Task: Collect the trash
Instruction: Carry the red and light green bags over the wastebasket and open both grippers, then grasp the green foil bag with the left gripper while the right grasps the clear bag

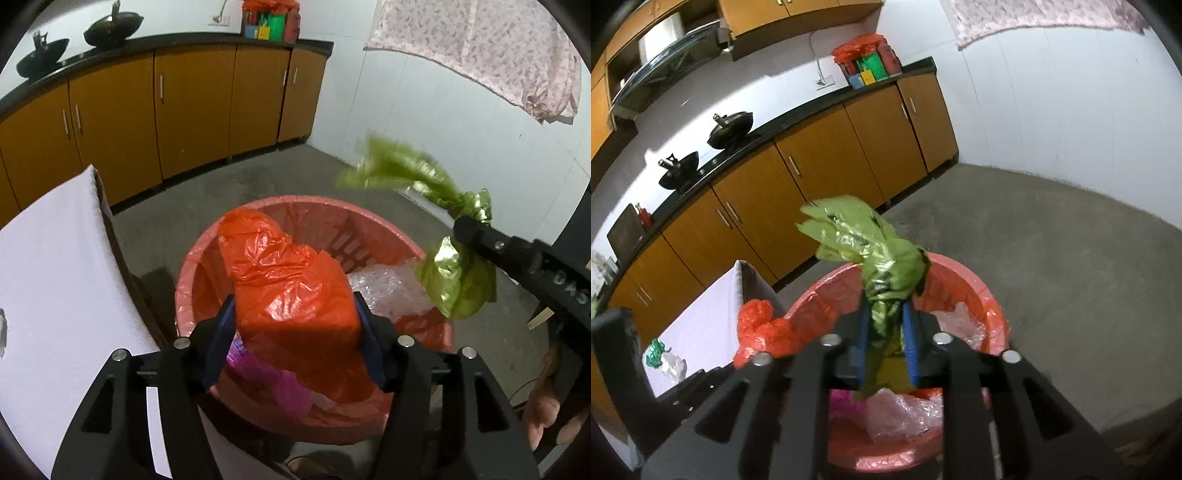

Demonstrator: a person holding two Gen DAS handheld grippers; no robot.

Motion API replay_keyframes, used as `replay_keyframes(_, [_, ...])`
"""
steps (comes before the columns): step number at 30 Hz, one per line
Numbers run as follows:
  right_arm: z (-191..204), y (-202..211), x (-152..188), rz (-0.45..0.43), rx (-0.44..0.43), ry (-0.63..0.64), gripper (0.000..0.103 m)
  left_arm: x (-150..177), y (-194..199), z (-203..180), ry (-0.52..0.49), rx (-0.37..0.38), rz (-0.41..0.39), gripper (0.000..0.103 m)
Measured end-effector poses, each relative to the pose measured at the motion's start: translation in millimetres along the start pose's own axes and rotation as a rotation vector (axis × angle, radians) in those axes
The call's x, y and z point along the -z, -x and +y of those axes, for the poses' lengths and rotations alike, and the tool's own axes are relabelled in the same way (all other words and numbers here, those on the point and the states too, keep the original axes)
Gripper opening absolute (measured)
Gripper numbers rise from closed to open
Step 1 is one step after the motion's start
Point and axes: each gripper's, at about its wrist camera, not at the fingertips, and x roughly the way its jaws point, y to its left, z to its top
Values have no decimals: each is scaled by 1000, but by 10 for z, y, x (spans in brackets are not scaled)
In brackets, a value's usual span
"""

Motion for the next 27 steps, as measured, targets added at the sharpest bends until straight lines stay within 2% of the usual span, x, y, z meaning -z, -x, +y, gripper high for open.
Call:
replay_keyframes(3, [-70,-14,17,-3,21,-9,32,50,-2,75,-2,-24,0,70])
replay_keyframes(9, [-102,-35,62,0,51,-5,42,118,38,212,44,-47,0,71])
replay_keyframes(13, [24,-12,120,-10,59,53,49,135,112,254,52,-74,-19,71])
replay_keyframes(18, [354,84,184,-87,111,190,77,149,305,427,72,-118,-65,74])
replay_keyframes(22, [547,132,193,-114,90,212,87,223,492,702,99,-175,-102,75])
replay_keyframes(24, [696,109,205,-100,37,217,94,298,620,870,119,-218,-123,76])
replay_keyframes(27, [939,32,299,-52,-29,253,94,405,829,1204,167,-288,-149,76])
